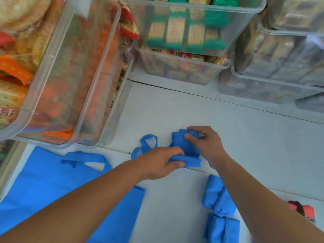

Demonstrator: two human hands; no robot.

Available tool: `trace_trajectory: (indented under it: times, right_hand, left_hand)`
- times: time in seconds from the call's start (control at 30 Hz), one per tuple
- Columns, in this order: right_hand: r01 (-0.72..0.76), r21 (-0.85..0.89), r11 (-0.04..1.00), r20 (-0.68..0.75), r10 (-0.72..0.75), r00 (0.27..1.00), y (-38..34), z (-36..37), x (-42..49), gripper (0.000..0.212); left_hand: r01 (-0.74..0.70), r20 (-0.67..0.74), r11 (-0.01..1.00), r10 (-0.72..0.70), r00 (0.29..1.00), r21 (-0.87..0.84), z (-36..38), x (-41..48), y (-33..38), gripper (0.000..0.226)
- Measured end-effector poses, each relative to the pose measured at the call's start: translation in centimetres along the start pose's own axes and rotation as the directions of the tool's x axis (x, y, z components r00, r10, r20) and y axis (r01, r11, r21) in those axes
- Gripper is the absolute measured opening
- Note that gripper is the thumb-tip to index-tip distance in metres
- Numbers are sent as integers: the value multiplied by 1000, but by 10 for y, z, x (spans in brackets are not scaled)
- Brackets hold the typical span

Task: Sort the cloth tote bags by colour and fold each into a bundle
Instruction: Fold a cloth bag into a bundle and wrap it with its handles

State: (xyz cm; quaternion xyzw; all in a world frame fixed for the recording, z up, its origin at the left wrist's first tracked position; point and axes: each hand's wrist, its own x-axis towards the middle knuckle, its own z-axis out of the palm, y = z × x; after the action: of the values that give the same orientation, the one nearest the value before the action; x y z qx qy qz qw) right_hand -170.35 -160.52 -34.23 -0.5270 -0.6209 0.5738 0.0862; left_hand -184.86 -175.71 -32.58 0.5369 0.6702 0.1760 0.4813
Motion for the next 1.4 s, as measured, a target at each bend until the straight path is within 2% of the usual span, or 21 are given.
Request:
trace_trajectory:
  times: [0.03,0.13,0.2,0.27,0.33,0.37,0.43,0.5,0.53,0.57,0.63,0.7,0.77,0.8,0.83,0.93,1.03,1.13,1.27,1.33,1.4]
  right_hand:
    - [-63,47,997,49,61,997,-6,-3,-3,15]
    - [-214,72,974,231,193,954,-12,-15,-3,50]
    - [-192,47,980,294,170,940,-8,-14,-6,48]
    - [-72,-1,997,237,70,969,-1,-10,-12,29]
    - [12,2,1000,87,-12,996,6,-3,-14,23]
    - [21,28,999,30,-22,999,7,-1,-14,23]
    - [26,93,995,-22,-24,999,9,3,-11,27]
    - [22,125,992,-42,-17,999,12,6,-8,32]
    - [47,98,994,-53,-42,998,13,7,-8,34]
    - [91,26,996,-71,-89,994,13,8,-9,35]
    - [224,-253,941,-124,-261,957,14,13,-12,40]
    - [370,-550,749,-90,-493,865,15,22,-15,50]
    - [491,-669,559,86,-597,797,17,32,-16,52]
    - [518,-674,527,167,-574,802,19,36,-18,53]
    - [515,-664,542,212,-525,824,22,38,-18,55]
    - [437,-653,619,229,-389,893,31,37,-13,60]
    - [387,-695,606,226,-327,918,32,39,-5,68]
    - [369,-726,581,251,-276,928,31,40,-4,73]
    - [364,-736,571,269,-248,931,28,37,-5,70]
    - [363,-739,568,267,-247,931,28,38,-6,67]
    - [359,-736,574,262,-247,933,28,39,-6,66]
  left_hand:
    - [44,-30,998,-45,999,-46,-2,2,2,19]
    - [143,-180,988,-152,972,-63,-5,18,7,22]
    - [176,-269,984,-171,948,-7,-4,33,9,23]
    - [219,-336,969,-169,926,114,-2,48,10,29]
    - [281,-436,929,-155,886,241,-5,57,11,42]
    - [285,-493,914,-114,863,288,-6,57,10,48]
    - [169,-544,893,96,833,417,-3,52,2,51]
    - [15,-491,833,311,814,553,10,41,-12,43]
    - [-36,-447,810,359,820,585,19,35,-19,40]
    - [-57,-422,807,367,829,588,28,30,-26,38]
    - [-30,-447,826,335,829,563,39,27,-33,38]
    - [1,-475,841,306,825,542,40,29,-31,38]
    - [0,-489,878,266,830,478,36,34,-26,41]
    - [-16,-491,901,251,834,434,34,35,-25,41]
    - [-46,-486,922,245,839,385,33,35,-25,40]
    - [-145,-439,977,199,876,154,25,27,-32,40]
    - [-52,-477,998,54,877,19,14,14,-41,63]
    - [13,-435,997,24,900,82,3,12,-41,58]
    - [20,-340,995,13,940,93,-10,12,-41,45]
    - [-21,-304,942,130,944,336,-17,7,-42,39]
    - [-56,-276,815,259,926,576,-18,5,-48,35]
